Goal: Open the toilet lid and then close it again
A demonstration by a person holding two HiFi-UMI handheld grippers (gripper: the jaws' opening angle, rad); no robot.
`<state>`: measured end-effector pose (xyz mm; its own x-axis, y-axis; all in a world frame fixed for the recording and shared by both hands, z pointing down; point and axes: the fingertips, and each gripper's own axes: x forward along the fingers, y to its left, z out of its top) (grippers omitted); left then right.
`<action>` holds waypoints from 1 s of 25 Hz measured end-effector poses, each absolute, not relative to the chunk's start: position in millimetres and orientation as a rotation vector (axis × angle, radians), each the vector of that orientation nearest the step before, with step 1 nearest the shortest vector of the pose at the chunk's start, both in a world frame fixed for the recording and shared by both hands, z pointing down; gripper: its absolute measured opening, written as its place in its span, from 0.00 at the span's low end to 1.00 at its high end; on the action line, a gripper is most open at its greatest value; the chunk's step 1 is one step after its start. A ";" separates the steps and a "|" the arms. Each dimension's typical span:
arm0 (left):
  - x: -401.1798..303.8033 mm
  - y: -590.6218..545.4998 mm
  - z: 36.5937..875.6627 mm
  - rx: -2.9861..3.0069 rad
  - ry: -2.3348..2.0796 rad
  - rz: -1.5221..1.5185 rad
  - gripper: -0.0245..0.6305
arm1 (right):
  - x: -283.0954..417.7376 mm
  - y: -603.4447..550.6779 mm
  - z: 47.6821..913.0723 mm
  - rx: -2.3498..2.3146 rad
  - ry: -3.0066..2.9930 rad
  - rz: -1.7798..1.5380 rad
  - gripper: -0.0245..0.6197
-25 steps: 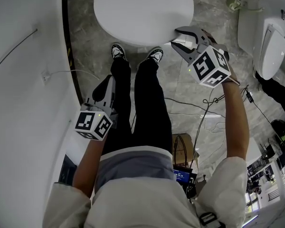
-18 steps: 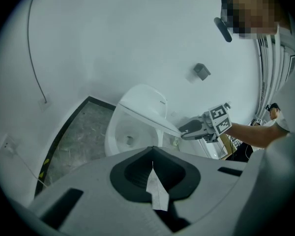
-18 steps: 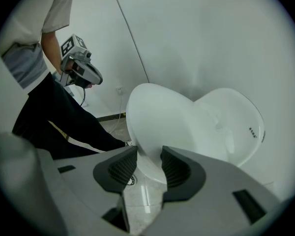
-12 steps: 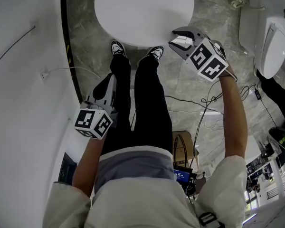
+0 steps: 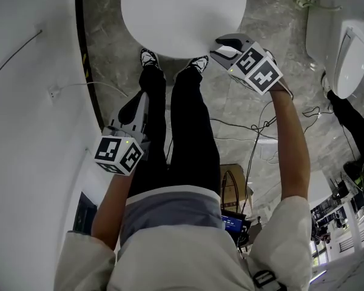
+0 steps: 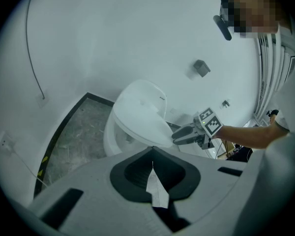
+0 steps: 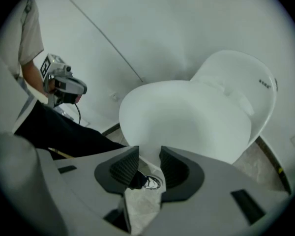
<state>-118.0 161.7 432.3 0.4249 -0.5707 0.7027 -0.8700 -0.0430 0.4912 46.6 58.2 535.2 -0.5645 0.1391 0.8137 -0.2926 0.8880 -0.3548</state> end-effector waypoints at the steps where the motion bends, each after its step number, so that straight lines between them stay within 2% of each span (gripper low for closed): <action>1: -117.9 162.0 432.3 1.729 -1.256 0.394 0.05 | 47.7 56.3 538.3 0.143 -2.103 0.634 0.21; 4: -119.2 161.7 432.5 1.730 -1.258 0.394 0.05 | 51.9 47.1 547.9 0.251 -2.110 0.794 0.10; 5: -119.8 161.4 432.9 1.731 -1.258 0.395 0.05 | 52.3 46.2 551.2 0.272 -2.104 0.807 0.09; 10: -121.9 160.7 436.1 1.723 -1.263 0.393 0.05 | 50.8 52.8 568.6 0.340 -2.055 0.720 0.09; 25: -125.4 160.4 450.1 1.716 -1.243 0.416 0.05 | 50.8 63.2 613.1 0.663 -1.993 0.741 0.08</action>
